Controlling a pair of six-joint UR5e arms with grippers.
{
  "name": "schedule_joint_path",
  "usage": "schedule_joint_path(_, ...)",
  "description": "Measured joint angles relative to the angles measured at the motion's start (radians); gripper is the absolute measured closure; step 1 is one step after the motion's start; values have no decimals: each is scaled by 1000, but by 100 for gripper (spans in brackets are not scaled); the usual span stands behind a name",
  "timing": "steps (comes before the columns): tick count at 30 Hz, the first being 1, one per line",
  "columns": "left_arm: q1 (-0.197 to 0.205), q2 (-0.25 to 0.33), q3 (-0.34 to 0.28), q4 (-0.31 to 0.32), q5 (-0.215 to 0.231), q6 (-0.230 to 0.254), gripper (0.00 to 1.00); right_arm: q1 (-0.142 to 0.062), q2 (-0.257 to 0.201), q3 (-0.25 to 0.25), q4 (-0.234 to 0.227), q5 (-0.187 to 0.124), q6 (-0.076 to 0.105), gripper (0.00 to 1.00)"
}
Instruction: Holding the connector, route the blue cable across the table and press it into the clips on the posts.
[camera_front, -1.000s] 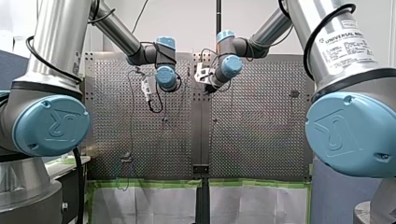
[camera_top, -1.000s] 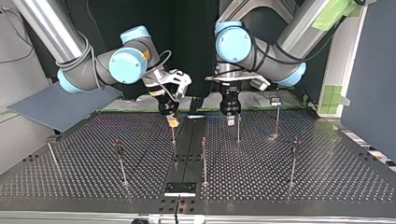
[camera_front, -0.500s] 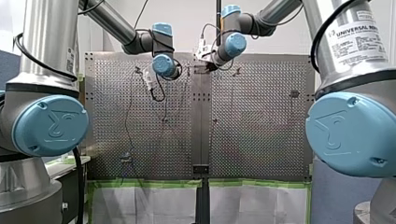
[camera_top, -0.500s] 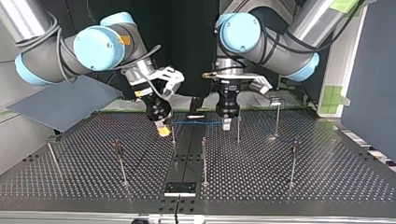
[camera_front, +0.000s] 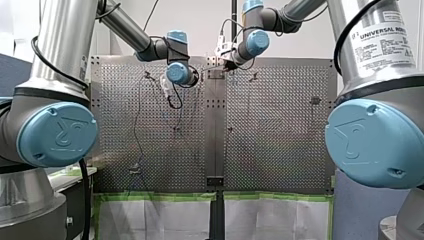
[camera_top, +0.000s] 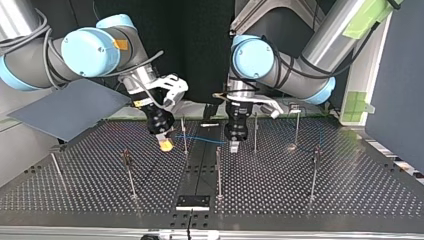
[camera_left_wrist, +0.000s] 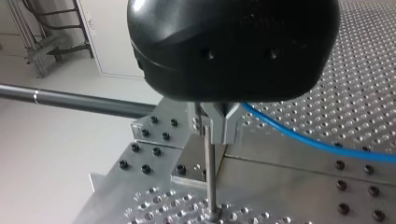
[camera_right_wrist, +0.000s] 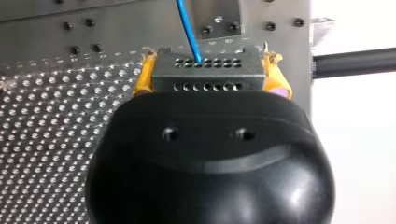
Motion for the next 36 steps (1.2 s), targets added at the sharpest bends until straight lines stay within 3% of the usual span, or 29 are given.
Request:
schedule_joint_path(8,27,-19,5,8,28,-6,100,-23,35,-2,-3,-8,0,100)
schedule_joint_path(15,39,-39,25,44,54,-12,100,-41,43,-9,-7,-24,0,100)
schedule_joint_path(25,60,-53,76,43,73,-21,100,-60,48,-19,-14,-45,0,100)
schedule_joint_path(31,75,-103,106,46,84,-23,100,-73,74,-43,-16,-55,-3,100)
schedule_joint_path(36,97,-122,134,47,88,-25,100,-80,113,-80,-17,-64,-16,100)
